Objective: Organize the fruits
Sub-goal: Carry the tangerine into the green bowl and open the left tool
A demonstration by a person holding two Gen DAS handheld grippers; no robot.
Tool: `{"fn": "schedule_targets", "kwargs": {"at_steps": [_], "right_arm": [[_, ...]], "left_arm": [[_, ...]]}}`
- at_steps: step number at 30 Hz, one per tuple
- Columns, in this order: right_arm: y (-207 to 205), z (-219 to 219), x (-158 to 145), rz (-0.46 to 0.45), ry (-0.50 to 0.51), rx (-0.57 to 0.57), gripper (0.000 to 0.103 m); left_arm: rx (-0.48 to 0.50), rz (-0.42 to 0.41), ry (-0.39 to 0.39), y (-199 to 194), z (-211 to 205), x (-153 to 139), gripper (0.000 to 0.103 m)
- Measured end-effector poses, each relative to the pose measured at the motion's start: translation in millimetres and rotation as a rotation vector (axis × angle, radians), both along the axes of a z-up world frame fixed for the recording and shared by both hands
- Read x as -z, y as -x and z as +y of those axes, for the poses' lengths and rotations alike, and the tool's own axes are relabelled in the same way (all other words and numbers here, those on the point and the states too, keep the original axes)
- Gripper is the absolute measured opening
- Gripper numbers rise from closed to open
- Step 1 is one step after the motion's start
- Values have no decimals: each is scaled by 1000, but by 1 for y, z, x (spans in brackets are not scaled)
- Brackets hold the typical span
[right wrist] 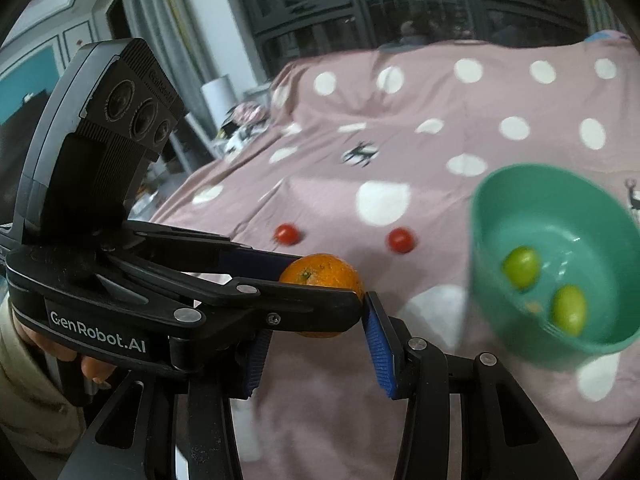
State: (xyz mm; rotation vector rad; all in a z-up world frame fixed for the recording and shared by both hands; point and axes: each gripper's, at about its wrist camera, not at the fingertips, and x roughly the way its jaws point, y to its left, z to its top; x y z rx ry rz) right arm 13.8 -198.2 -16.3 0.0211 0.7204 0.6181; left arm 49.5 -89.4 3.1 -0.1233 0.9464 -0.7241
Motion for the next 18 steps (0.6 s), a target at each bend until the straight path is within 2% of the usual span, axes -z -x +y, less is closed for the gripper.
{"fn": "schedule_targets", "kwargs": {"at_steps": [9, 18], "right_arm": [[-29, -53, -22, -72, 20, 133, 47], [-67, -94, -13, -9, 35, 215, 47]], "left_arm": [[96, -49, -24, -44, -63, -16, 43], [157, 53, -5, -94, -102, 2, 44]]}}
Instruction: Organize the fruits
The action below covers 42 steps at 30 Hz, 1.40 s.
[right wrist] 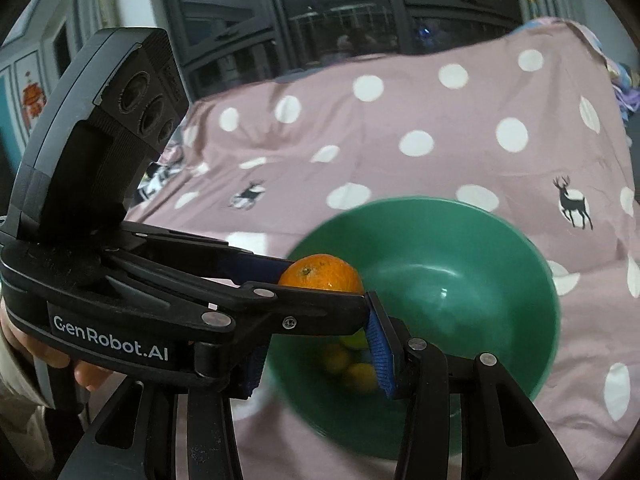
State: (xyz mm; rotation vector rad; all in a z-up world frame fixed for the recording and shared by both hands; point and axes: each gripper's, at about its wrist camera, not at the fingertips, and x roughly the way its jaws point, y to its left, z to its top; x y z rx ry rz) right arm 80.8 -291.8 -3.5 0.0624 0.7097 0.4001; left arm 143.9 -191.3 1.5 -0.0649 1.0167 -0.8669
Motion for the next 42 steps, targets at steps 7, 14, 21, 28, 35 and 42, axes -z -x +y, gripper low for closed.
{"fn": "schedule_targets", "kwargs": {"at_steps": [7, 14, 21, 28, 35, 42], "right_arm": [[-18, -15, 18, 92, -2, 36, 47], [-16, -18, 18, 92, 1, 58, 47], [4, -49, 5, 66, -40, 147, 53], [40, -57, -14, 20, -97, 165, 55], [66, -25, -28, -27, -103, 54, 66], [76, 17, -26, 1, -73, -64, 66]], "left_arm": [[-3, 45, -36, -17, -19, 19, 43], [-45, 33, -26, -22, -14, 15, 56], [-120, -9, 22, -17, 23, -10, 82], [-263, -64, 8, 5, 91, -33, 95], [-458, -70, -47, 44, 173, -25, 99], [-511, -55, -145, 84, 209, 1, 99]]}}
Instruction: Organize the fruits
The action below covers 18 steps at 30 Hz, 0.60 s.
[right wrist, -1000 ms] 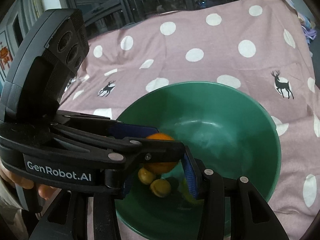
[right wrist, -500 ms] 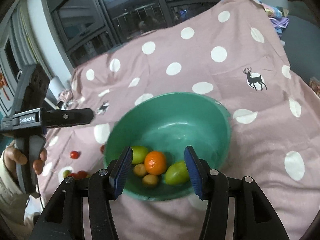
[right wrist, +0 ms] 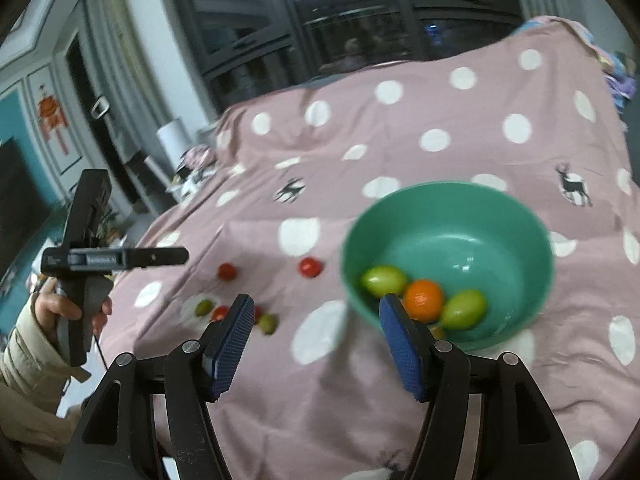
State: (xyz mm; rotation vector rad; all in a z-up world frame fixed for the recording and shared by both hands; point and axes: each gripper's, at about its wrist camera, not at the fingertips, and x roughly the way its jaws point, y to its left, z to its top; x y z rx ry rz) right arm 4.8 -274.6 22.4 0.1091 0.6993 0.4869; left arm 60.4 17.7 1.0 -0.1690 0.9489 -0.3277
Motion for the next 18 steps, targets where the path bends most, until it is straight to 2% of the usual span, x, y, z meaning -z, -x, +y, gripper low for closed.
{"fn": "schedule_targets", "kwargs": {"at_steps": [3, 7, 14, 18], "right_arm": [[3, 18, 3, 13, 12, -45, 66], [4, 37, 11, 47, 29, -84, 66], [2, 71, 37, 130, 97, -145, 66], [-1, 85, 49, 167, 111, -177, 66]], "left_arm": [[-10, 5, -19, 14, 9, 9, 99], [-2, -9, -91, 29, 13, 22, 98], [14, 5, -100, 40, 17, 43, 96], [15, 3, -131, 40, 16, 52, 91]]}}
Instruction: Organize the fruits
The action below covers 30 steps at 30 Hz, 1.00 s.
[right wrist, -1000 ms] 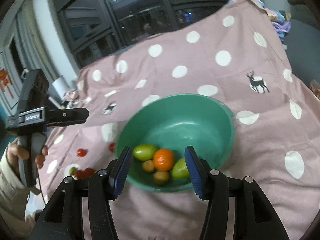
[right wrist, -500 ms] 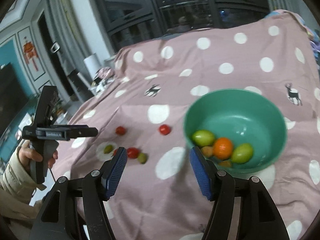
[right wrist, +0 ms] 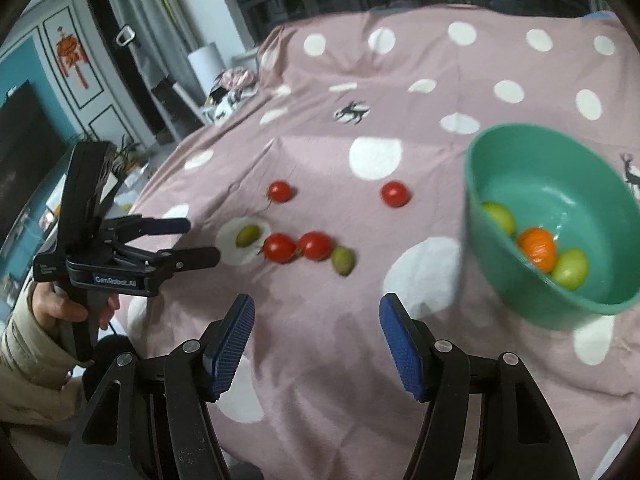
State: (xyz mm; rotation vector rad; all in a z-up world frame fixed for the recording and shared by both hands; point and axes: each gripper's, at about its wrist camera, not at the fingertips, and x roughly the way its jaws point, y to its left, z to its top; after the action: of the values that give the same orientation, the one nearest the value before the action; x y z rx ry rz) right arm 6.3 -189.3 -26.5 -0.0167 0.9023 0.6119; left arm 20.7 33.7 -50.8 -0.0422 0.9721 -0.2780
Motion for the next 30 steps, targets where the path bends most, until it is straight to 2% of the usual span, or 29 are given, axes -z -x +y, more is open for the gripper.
{"fn": "schedule_targets", "kwargs": {"at_steps": [8, 14, 23, 30], "right_arm": [[-11, 16, 20, 54, 42, -18, 66], [-23, 28, 26, 60, 77, -34, 65], [-45, 43, 33, 67, 134, -43, 46], [-58, 47, 42, 87, 175, -31, 46]], "left_arm": [[15, 14, -18, -10, 0, 11, 88], [35, 23, -29, -19, -5, 17, 81], [64, 39, -65, -29, -12, 27, 69], [62, 36, -73, -36, -12, 29, 62]]}}
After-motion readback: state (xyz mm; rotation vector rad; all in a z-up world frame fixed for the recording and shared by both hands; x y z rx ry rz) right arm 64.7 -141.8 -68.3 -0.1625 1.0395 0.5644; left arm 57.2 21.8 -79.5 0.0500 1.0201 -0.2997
